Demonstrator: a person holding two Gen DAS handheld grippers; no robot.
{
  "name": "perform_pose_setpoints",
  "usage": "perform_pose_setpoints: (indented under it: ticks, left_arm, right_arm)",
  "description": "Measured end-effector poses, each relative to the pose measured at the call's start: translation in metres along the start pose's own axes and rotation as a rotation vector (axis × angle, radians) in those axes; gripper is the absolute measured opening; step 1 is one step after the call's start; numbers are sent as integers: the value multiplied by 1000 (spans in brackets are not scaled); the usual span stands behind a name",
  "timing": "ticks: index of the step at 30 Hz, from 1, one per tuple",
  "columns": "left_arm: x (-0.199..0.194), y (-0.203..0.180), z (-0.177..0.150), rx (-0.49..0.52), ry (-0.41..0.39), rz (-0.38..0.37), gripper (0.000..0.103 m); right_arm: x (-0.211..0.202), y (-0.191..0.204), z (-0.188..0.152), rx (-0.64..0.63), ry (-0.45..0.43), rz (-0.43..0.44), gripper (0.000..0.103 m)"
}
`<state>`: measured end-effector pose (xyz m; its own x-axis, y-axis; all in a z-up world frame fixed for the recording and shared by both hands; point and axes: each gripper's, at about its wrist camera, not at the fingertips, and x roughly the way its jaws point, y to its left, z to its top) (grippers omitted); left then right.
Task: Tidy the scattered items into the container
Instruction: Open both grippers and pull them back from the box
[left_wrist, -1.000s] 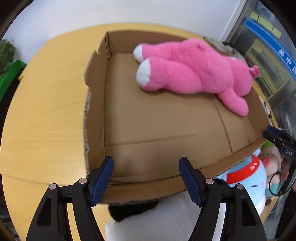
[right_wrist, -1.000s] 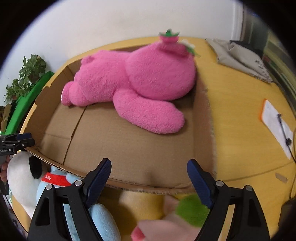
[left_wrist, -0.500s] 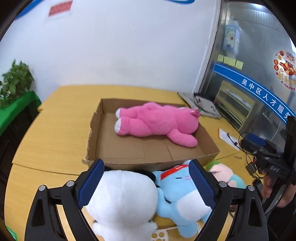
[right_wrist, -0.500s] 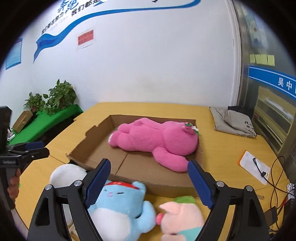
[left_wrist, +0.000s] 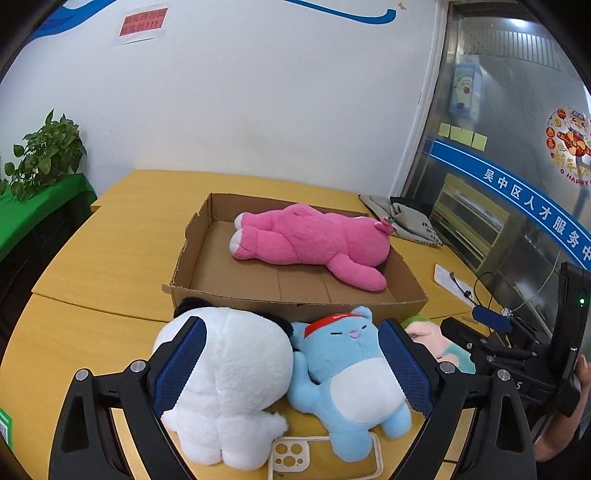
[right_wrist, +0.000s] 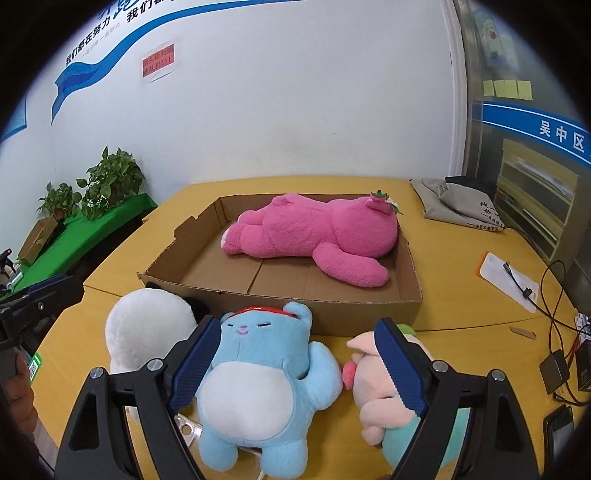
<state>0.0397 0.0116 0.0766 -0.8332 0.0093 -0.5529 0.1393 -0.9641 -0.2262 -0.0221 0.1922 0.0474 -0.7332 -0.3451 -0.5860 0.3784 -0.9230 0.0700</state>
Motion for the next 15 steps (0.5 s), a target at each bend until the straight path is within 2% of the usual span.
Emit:
perform_pose_setpoints:
  ticks: [3, 15]
  left_arm:
    - [2, -5, -1, 22, 3, -6, 97]
    - [20, -12, -3, 46, 22, -48, 97]
  right_arm:
    - [-3, 1, -1, -9, -10, -27, 85]
    - [14, -5, -1, 37, 4, -33, 85]
